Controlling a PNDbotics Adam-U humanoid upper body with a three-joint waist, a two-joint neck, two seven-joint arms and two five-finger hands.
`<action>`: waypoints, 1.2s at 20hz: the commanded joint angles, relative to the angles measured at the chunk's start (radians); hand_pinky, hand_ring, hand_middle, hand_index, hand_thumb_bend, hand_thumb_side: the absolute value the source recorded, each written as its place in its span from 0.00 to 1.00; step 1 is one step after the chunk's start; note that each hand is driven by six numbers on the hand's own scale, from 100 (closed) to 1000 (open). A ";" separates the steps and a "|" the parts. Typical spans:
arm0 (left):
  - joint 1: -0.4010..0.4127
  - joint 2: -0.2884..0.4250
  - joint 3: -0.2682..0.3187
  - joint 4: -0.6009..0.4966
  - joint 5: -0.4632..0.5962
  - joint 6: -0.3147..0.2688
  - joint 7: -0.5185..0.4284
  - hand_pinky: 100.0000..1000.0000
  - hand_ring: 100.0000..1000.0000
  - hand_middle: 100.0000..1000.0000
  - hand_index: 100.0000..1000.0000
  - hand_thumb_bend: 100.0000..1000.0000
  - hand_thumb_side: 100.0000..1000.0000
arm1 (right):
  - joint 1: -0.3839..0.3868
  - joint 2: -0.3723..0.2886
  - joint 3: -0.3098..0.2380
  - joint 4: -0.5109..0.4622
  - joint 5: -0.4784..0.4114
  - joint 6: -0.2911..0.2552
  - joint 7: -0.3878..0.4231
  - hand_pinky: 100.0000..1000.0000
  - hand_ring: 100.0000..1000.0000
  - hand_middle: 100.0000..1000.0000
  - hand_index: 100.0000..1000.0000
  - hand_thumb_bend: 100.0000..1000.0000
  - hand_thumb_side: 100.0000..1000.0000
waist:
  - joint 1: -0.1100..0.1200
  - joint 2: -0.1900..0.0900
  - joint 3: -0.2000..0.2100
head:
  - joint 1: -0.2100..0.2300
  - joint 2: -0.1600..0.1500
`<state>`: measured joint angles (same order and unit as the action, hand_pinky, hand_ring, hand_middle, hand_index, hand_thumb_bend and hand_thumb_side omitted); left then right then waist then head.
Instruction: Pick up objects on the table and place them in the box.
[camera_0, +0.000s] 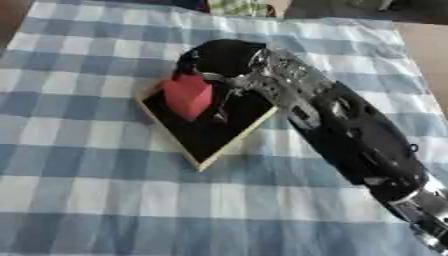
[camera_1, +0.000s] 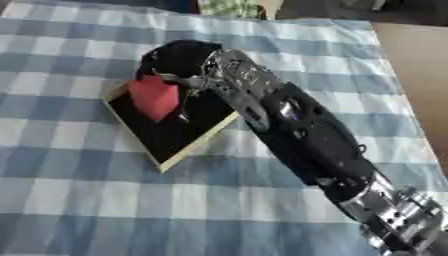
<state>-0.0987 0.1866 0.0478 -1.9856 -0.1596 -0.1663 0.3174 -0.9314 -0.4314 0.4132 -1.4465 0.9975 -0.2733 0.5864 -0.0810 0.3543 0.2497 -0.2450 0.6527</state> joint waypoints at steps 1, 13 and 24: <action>-0.007 0.008 0.003 -0.014 0.004 0.000 -0.001 0.69 0.53 0.51 0.61 0.00 0.73 | -0.011 -0.036 -0.027 -0.046 -0.024 0.004 -0.004 0.86 0.87 0.79 0.89 0.38 0.19 | 0.009 -0.022 -0.003 | 0.000 -0.011; -0.005 0.002 0.003 -0.014 0.003 0.003 -0.002 0.69 0.53 0.51 0.61 0.00 0.74 | -0.002 -0.052 -0.106 -0.170 0.082 0.111 -0.152 0.86 0.84 0.77 0.87 0.36 0.11 | 0.013 -0.017 -0.004 | 0.001 -0.020; -0.008 0.006 0.007 -0.014 0.000 -0.002 0.004 0.69 0.53 0.51 0.61 0.00 0.73 | 0.048 -0.158 -0.250 -0.335 -0.023 0.228 -0.294 0.79 0.75 0.71 0.84 0.11 0.08 | 0.015 -0.016 -0.014 | 0.012 -0.021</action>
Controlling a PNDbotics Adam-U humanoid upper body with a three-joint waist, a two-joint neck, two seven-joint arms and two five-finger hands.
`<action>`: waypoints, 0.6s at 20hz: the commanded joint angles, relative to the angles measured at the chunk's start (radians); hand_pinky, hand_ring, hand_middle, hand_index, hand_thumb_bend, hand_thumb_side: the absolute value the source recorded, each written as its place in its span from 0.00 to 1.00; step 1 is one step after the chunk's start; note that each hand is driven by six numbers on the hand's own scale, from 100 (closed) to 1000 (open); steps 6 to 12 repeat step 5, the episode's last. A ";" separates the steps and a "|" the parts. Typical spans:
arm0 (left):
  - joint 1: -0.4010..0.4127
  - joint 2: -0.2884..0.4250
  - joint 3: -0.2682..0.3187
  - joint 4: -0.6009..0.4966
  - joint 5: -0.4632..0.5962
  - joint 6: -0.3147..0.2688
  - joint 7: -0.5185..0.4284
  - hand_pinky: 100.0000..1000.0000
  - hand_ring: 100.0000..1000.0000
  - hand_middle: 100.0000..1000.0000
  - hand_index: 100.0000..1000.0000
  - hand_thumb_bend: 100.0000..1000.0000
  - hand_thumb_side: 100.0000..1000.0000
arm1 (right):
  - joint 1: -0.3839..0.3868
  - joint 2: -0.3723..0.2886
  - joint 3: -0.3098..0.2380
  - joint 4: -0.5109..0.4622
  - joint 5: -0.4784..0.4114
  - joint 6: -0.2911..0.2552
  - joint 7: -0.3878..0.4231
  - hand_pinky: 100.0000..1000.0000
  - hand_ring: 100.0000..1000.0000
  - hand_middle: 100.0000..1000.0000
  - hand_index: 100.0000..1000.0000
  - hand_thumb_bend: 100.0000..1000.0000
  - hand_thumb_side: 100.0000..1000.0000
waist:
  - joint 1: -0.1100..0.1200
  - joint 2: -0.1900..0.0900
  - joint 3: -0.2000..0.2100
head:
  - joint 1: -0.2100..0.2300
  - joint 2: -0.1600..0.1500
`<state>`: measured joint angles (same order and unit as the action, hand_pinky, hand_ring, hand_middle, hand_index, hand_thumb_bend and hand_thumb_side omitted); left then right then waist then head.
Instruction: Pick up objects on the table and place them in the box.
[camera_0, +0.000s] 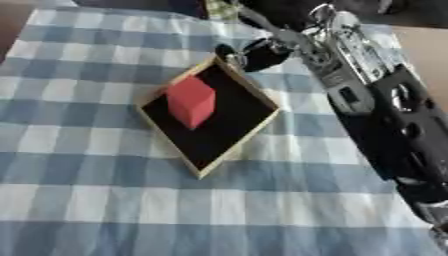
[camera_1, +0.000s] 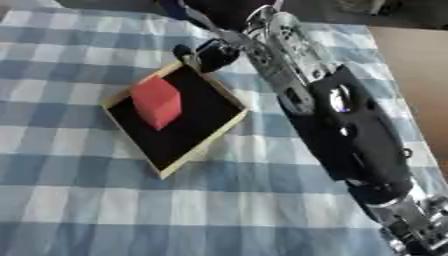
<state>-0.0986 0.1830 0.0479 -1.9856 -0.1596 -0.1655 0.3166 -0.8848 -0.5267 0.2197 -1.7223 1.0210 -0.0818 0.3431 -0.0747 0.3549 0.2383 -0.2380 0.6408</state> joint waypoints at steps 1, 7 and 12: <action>-0.008 0.010 0.008 -0.014 0.000 -0.004 0.006 0.69 0.53 0.51 0.61 0.00 0.73 | 0.016 -0.079 -0.078 -0.074 -0.066 0.059 -0.080 0.78 0.73 0.70 0.83 0.05 0.12 | 0.010 -0.016 -0.004 | 0.004 -0.009; -0.011 0.012 0.011 -0.014 -0.002 -0.008 0.012 0.69 0.53 0.51 0.61 0.00 0.73 | 0.093 -0.137 -0.180 -0.119 -0.182 0.178 -0.258 0.73 0.69 0.66 0.80 0.00 0.17 | 0.012 -0.012 -0.011 | -0.006 -0.007; -0.011 0.012 0.011 -0.014 -0.002 -0.008 0.012 0.69 0.53 0.51 0.61 0.00 0.73 | 0.093 -0.137 -0.180 -0.119 -0.182 0.178 -0.258 0.73 0.69 0.66 0.80 0.00 0.17 | 0.012 -0.012 -0.011 | -0.006 -0.007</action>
